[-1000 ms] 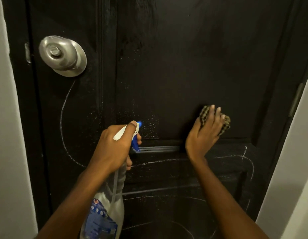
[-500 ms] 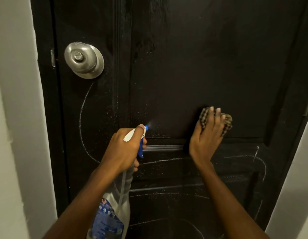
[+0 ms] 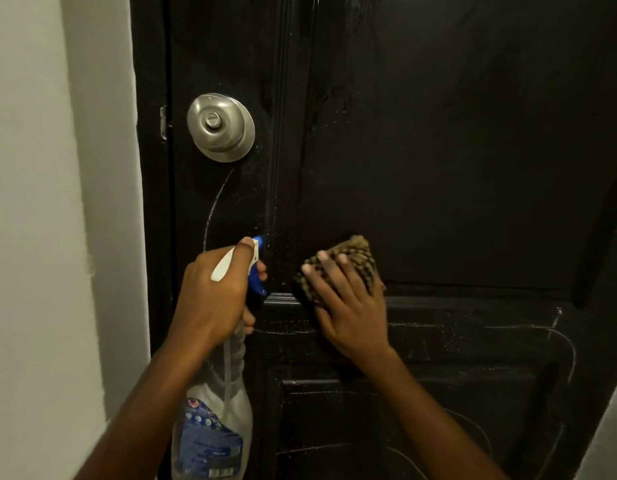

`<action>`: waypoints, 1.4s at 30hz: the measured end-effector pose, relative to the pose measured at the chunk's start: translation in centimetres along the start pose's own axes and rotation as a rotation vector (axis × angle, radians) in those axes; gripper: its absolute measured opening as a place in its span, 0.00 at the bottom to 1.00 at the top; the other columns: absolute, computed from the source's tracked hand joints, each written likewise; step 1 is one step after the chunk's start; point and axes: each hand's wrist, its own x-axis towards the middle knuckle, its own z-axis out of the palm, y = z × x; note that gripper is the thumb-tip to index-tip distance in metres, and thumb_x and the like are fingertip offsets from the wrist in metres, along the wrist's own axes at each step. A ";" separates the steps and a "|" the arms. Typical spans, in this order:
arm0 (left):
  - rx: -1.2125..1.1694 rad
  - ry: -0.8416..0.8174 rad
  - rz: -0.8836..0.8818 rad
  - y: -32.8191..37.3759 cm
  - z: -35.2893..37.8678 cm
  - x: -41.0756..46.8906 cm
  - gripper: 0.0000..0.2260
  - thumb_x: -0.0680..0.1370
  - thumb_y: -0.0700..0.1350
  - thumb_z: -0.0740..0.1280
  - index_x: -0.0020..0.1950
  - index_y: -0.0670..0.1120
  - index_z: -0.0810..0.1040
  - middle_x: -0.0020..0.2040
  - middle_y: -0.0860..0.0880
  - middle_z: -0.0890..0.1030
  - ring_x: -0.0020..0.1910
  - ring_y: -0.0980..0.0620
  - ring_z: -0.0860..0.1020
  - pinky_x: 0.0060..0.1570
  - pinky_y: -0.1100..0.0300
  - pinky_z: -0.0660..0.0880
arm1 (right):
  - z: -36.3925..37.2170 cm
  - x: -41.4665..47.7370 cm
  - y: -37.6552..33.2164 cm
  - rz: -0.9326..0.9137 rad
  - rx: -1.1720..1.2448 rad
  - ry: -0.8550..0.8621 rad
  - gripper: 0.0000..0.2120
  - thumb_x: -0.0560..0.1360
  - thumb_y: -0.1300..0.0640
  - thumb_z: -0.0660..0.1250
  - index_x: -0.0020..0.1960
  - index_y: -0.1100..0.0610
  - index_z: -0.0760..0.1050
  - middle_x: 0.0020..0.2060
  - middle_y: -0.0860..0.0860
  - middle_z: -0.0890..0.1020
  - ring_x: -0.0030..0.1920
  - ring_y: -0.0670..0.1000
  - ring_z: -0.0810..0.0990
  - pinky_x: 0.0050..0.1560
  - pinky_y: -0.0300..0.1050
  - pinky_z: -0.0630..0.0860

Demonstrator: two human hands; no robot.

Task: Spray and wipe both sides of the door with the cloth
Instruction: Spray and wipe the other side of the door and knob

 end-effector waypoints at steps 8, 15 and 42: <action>-0.037 -0.023 0.013 0.5 -1.2 0.7 0.22 0.83 0.56 0.56 0.43 0.43 0.81 0.36 0.46 0.83 0.22 0.45 0.74 0.24 0.58 0.73 | -2.9 10.1 1.8 0.557 0.061 0.197 0.31 0.80 0.49 0.59 0.81 0.46 0.56 0.81 0.49 0.58 0.81 0.52 0.52 0.75 0.65 0.55; 0.021 0.042 0.026 0.3 -2.7 1.0 0.22 0.84 0.55 0.56 0.42 0.44 0.81 0.34 0.48 0.82 0.23 0.44 0.76 0.24 0.56 0.75 | -1.3 10.6 -2.7 0.083 0.016 0.088 0.27 0.79 0.48 0.61 0.78 0.50 0.67 0.79 0.50 0.65 0.80 0.52 0.58 0.74 0.64 0.57; 0.025 0.106 -0.035 1.6 -4.7 -0.3 0.20 0.84 0.55 0.56 0.42 0.45 0.80 0.38 0.49 0.83 0.20 0.52 0.74 0.23 0.59 0.77 | -0.1 3.6 -3.3 -0.033 0.187 0.034 0.28 0.78 0.49 0.60 0.77 0.50 0.66 0.78 0.48 0.66 0.80 0.47 0.56 0.74 0.62 0.57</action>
